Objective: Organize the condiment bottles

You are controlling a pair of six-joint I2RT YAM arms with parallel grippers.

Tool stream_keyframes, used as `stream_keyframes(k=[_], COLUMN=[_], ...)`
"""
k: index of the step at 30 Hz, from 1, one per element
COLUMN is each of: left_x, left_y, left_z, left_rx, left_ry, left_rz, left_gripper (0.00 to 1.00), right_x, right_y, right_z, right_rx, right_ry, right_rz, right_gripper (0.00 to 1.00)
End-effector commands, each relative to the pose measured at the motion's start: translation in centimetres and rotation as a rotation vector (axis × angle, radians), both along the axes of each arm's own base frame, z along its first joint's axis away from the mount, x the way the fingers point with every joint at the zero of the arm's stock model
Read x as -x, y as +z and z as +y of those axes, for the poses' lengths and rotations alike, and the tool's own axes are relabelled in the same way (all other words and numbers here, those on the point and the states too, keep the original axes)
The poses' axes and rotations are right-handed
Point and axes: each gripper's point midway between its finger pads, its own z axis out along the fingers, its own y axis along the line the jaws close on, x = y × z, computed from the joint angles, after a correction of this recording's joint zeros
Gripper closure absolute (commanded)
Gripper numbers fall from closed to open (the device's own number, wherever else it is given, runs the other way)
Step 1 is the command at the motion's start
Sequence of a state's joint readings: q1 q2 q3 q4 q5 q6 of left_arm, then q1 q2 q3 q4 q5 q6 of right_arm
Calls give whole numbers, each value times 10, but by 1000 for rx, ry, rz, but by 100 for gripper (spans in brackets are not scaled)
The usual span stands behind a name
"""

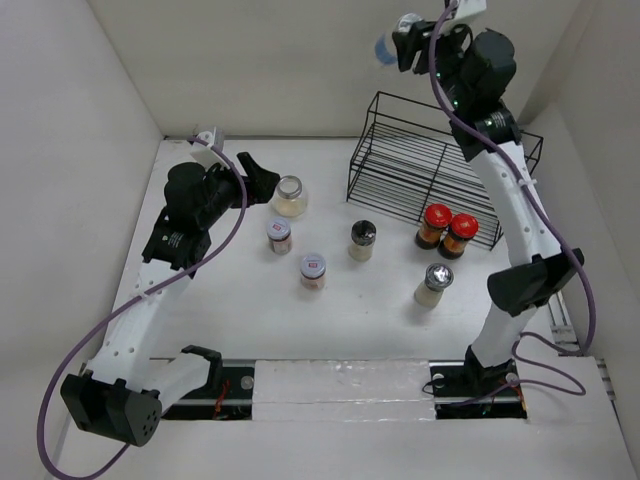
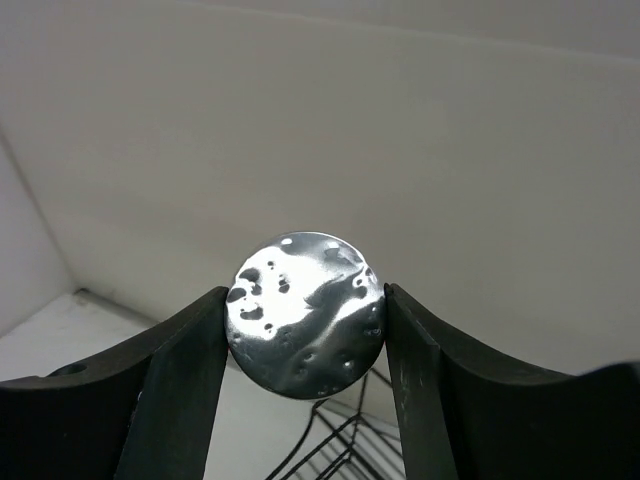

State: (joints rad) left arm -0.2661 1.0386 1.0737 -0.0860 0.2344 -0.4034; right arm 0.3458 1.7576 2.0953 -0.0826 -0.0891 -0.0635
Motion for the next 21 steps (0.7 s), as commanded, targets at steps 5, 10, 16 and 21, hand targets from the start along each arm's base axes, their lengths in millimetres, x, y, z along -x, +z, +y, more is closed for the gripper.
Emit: stream_keyframes(k=[5,10,16,21], left_x=[2,5,4,5], left_y=[21,24,21,24], left_z=[-2,-2,-4,-2], left_rx=[32,36,35,36], left_ry=[-15,-24,-33,-24], left_rz=[-72,-81,-72,-81], left_gripper=[26,26,26,26], right_x=[-47,-63,-70,-78], right_y=[14,2,-17,-44], right_z=[-34,-49,-49,-47], right_rx=[-10,-1,18,34], right_ry=[-100,-111,-98,-97], right_rz=[-34,-4,42,104], right_gripper=[46,46,46,46])
